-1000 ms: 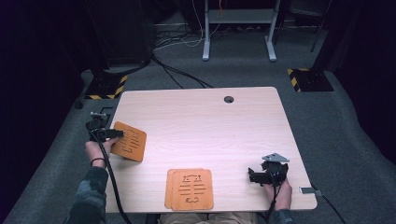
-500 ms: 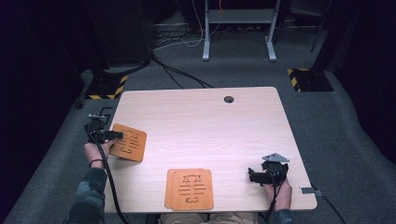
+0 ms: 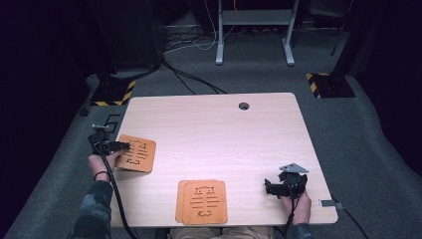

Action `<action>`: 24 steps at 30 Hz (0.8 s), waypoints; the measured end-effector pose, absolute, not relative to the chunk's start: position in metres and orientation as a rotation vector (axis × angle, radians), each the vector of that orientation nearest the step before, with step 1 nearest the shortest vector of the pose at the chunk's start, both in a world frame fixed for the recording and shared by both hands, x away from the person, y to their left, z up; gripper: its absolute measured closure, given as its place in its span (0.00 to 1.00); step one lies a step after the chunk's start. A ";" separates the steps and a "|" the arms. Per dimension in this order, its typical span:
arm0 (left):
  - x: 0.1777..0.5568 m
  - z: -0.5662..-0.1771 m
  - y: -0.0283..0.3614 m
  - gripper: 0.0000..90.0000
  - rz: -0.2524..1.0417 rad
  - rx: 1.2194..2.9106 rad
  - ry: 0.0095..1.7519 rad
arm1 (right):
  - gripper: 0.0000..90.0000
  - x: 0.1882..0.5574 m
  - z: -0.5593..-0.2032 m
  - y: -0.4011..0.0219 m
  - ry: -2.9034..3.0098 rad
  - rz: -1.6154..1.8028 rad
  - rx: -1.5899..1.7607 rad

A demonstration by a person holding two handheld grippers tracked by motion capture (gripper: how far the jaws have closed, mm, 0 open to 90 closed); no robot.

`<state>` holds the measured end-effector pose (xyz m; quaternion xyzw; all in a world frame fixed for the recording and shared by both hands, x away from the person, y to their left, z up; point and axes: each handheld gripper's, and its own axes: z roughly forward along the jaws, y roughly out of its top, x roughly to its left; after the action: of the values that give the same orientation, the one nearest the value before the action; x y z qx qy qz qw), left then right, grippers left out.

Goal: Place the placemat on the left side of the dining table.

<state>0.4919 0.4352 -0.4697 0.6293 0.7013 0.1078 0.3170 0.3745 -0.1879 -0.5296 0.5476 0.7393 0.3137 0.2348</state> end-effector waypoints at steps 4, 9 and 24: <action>0.492 -0.471 0.438 0.61 0.275 1.669 1.844 | 0.02 0.375 -0.530 -0.188 2.029 0.861 1.503; 0.493 -0.474 0.439 0.61 0.274 1.634 1.847 | 0.02 0.375 -0.530 -0.188 2.029 0.861 1.503; 0.491 -0.488 0.446 0.57 0.254 1.623 1.850 | 0.02 0.374 -0.530 -0.188 2.029 0.860 1.507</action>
<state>0.4911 0.4462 -0.4880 0.6198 0.7065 0.0969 0.3275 0.3743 -0.1877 -0.5295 0.5490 0.7388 0.3131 0.2339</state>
